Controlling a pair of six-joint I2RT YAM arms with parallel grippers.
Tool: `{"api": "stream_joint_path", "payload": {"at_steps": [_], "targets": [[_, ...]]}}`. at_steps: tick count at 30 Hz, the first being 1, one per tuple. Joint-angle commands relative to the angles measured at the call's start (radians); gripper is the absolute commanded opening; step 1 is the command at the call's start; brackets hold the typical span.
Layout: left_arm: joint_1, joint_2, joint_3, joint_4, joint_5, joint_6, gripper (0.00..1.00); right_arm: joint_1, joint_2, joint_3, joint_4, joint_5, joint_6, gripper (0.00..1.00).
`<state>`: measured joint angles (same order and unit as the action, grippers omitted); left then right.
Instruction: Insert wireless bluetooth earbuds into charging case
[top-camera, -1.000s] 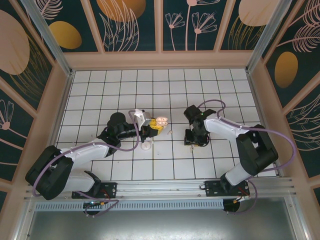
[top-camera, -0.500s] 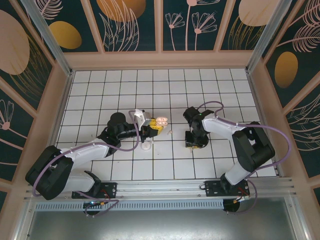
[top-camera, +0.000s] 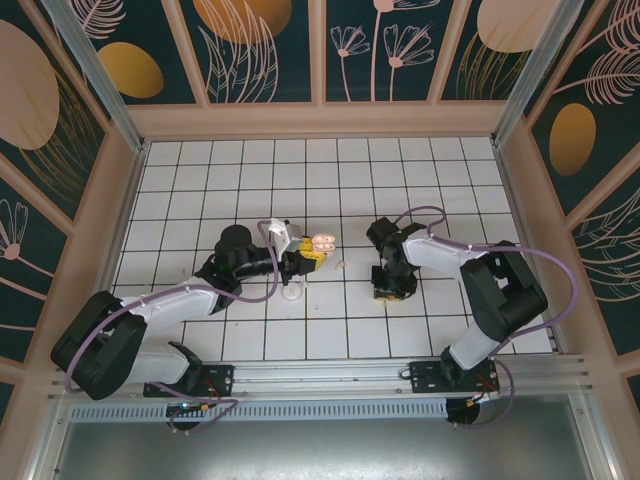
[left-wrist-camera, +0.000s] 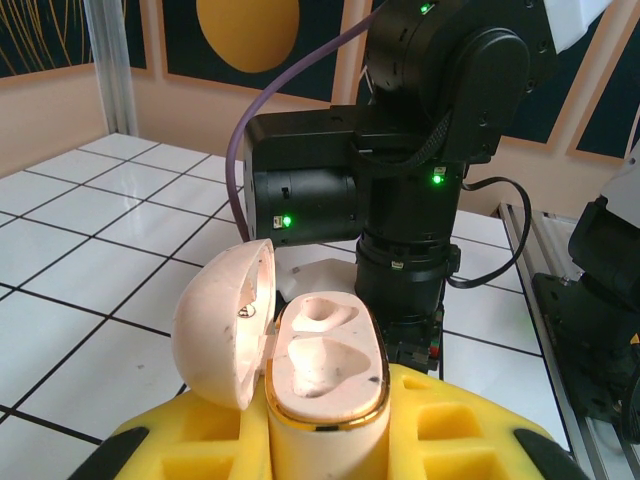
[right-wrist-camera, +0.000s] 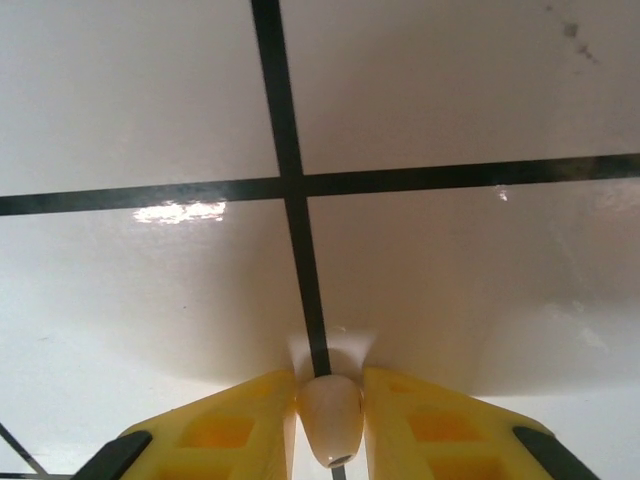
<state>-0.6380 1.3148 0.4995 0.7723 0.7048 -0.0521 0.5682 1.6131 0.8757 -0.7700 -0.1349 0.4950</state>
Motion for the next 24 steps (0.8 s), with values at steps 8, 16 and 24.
{"api": "stream_joint_path", "payload": {"at_steps": [8, 16, 24], "targets": [[-0.004, -0.020, 0.017, 0.006, -0.006, 0.025, 0.18, -0.008, -0.018, -0.014, 0.039, 0.029, -0.013, 0.21], [-0.003, 0.029, -0.011, 0.135, -0.010, -0.028, 0.17, -0.004, -0.182, 0.019, 0.207, 0.072, -0.023, 0.23], [-0.004, 0.075, -0.008, 0.244, -0.020, -0.059, 0.17, 0.030, -0.384, -0.018, 0.559, 0.060, -0.151, 0.22]]}}
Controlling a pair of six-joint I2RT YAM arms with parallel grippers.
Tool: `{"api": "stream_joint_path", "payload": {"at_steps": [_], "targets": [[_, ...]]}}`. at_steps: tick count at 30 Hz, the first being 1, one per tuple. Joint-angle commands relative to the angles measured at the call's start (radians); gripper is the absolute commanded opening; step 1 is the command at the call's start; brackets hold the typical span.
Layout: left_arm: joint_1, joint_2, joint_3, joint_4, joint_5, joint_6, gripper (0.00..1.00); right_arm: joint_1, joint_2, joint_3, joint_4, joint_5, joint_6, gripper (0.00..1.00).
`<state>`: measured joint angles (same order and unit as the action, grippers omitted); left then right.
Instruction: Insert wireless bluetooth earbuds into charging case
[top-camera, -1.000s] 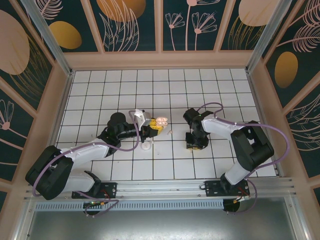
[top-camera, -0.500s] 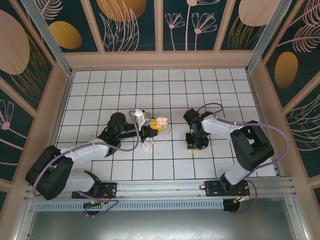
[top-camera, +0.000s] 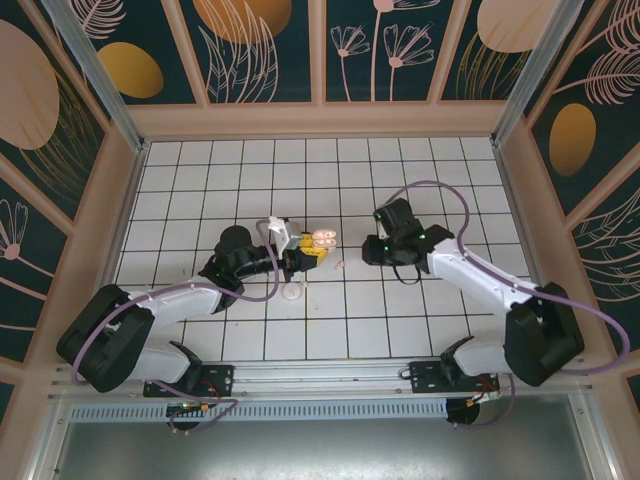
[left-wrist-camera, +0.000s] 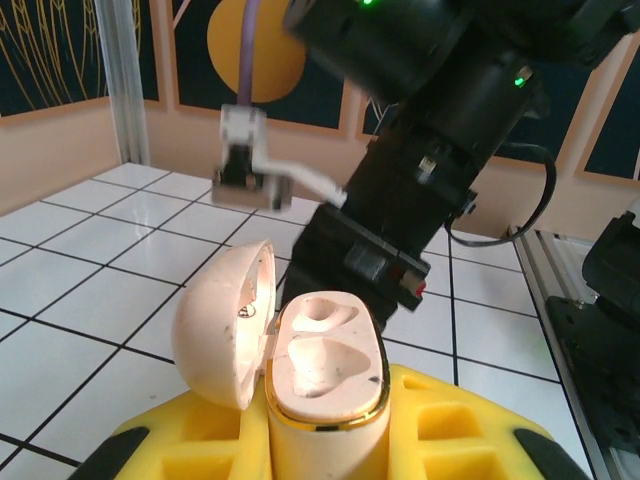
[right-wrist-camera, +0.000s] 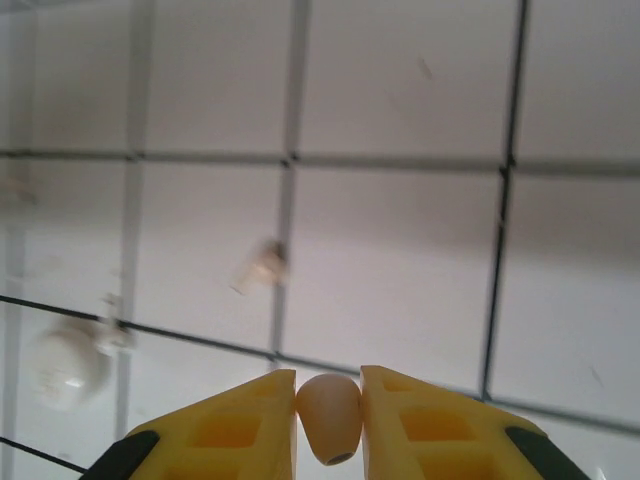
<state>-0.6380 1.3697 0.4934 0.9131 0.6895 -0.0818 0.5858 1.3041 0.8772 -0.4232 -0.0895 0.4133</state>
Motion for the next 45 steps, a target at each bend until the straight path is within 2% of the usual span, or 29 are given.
{"api": "stream_joint_path", "payload": {"at_steps": [1, 7, 11, 20, 31, 45], "targets": [[-0.004, 0.026, -0.001, 0.113, -0.004, -0.034, 0.17, 0.011, -0.099, -0.029, 0.259, -0.001, -0.083, 0.22], [-0.004, 0.045, 0.017, 0.132, -0.005, -0.044, 0.17, 0.017, -0.243, -0.106, 0.477, -0.070, -0.172, 0.22], [-0.005, 0.054, 0.022, 0.151, -0.005, -0.057, 0.16, 0.019, -0.314, -0.163, 0.585, -0.162, -0.205, 0.22], [-0.003, 0.065, 0.031, 0.186, -0.002, -0.083, 0.16, 0.031, -0.322, -0.235, 0.749, -0.356, -0.168, 0.22], [-0.004, 0.065, 0.025, 0.208, -0.005, -0.095, 0.16, 0.050, -0.286, -0.247, 0.779, -0.417, -0.159, 0.22], [-0.005, 0.056, 0.023, 0.222, -0.001, -0.099, 0.16, 0.055, -0.263, -0.235, 0.722, -0.356, -0.183, 0.22]]}}
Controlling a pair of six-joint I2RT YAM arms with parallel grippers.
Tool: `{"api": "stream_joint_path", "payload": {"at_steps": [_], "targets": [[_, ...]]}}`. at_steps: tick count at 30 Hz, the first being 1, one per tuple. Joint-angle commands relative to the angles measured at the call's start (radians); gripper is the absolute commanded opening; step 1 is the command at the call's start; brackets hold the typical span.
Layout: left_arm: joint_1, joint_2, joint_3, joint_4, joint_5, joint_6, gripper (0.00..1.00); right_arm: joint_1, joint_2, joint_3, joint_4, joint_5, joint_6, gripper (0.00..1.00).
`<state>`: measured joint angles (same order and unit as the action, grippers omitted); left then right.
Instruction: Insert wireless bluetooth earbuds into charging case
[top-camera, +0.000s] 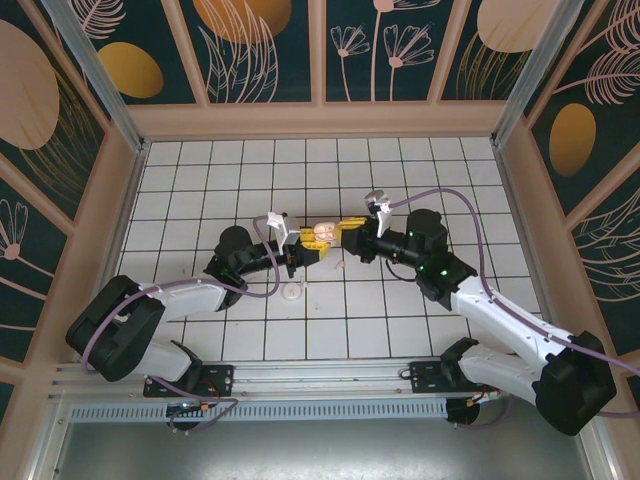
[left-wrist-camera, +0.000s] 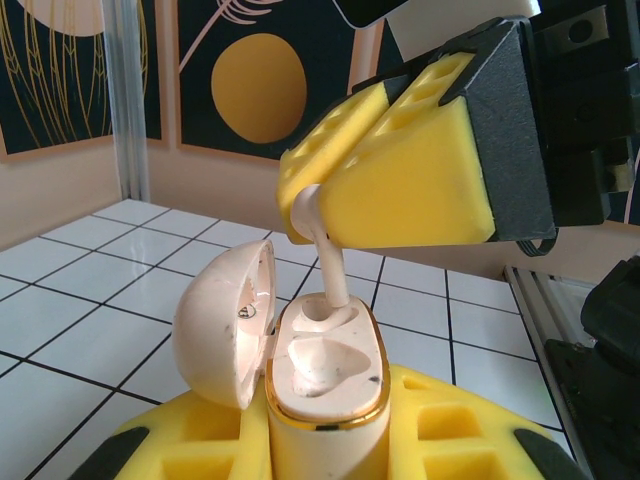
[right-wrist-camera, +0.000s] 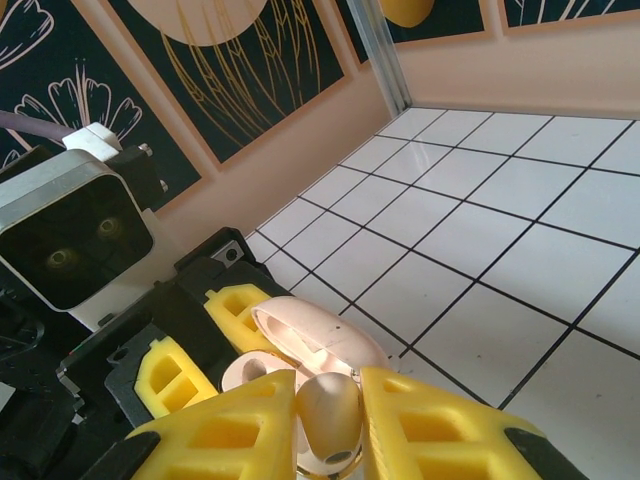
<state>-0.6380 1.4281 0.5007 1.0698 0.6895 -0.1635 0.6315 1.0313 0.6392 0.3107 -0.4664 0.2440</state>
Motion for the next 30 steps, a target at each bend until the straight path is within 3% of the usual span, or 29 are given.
{"api": "stream_joint_path", "payload": {"at_steps": [1, 30], "targets": [[-0.004, -0.003, 0.015, 0.067, -0.001, -0.019, 0.16, 0.010, 0.009, 0.004, -0.017, 0.024, -0.016, 0.22], [-0.004, -0.026, -0.008, 0.140, -0.003, -0.037, 0.16, 0.010, -0.009, -0.033, -0.057, -0.023, -0.054, 0.22]]}}
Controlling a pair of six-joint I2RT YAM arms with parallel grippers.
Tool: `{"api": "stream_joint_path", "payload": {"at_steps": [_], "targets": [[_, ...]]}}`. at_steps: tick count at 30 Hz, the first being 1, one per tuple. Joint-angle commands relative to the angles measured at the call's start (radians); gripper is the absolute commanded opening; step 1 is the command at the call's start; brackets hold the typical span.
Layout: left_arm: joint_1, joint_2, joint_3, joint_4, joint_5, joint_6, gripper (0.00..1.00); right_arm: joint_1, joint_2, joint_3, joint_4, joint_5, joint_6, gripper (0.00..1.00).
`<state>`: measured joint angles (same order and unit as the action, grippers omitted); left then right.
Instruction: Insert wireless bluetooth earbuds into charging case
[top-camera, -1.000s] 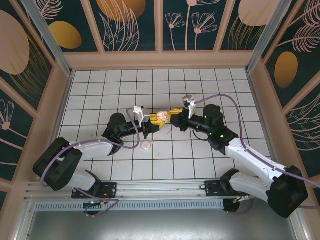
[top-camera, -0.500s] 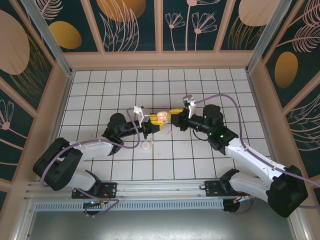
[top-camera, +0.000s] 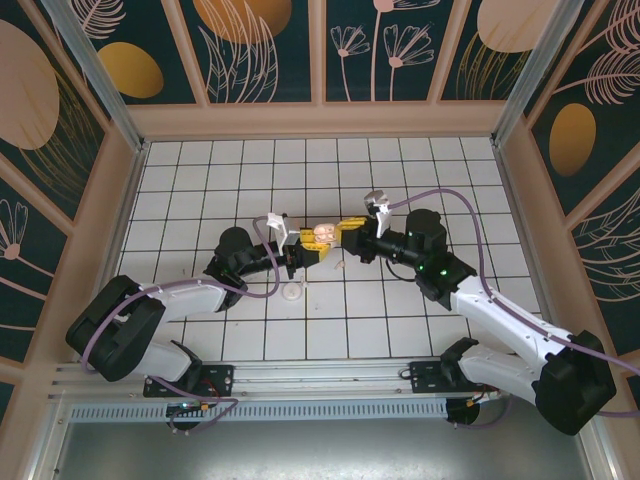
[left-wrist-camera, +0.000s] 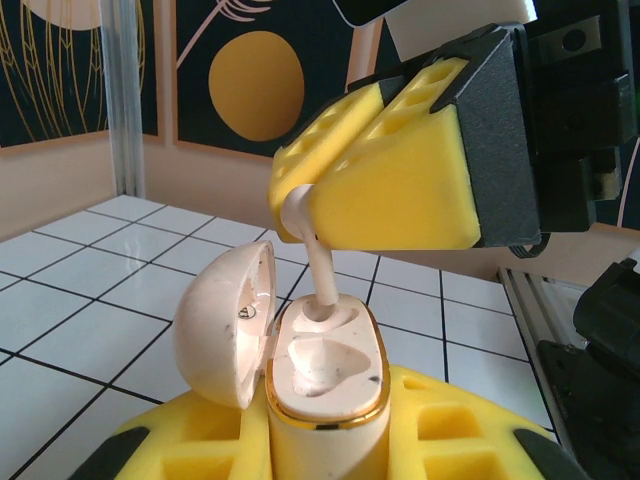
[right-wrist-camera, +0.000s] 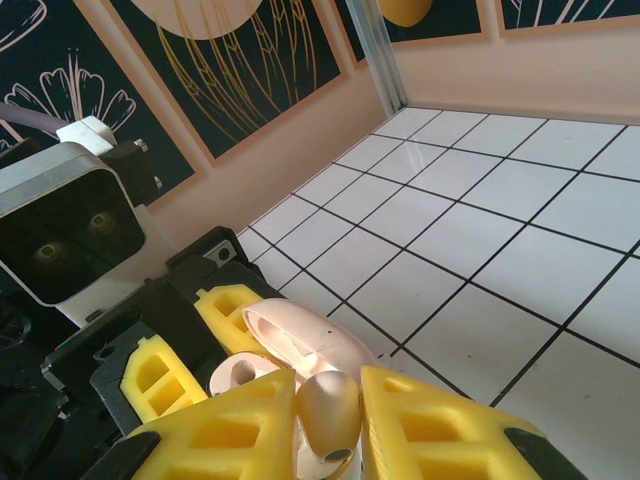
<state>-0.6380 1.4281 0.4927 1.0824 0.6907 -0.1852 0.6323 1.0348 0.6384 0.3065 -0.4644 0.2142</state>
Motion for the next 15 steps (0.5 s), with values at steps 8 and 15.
{"api": "stream_joint_path", "payload": {"at_steps": [8, 15], "targets": [[-0.003, -0.034, -0.009, 0.140, -0.010, -0.008, 0.16, 0.009, -0.013, -0.036, -0.065, -0.020, -0.032, 0.22], [-0.004, -0.042, -0.014, 0.133, -0.017, 0.016, 0.16, 0.007, -0.017, -0.037, -0.069, -0.048, -0.046, 0.21]]}}
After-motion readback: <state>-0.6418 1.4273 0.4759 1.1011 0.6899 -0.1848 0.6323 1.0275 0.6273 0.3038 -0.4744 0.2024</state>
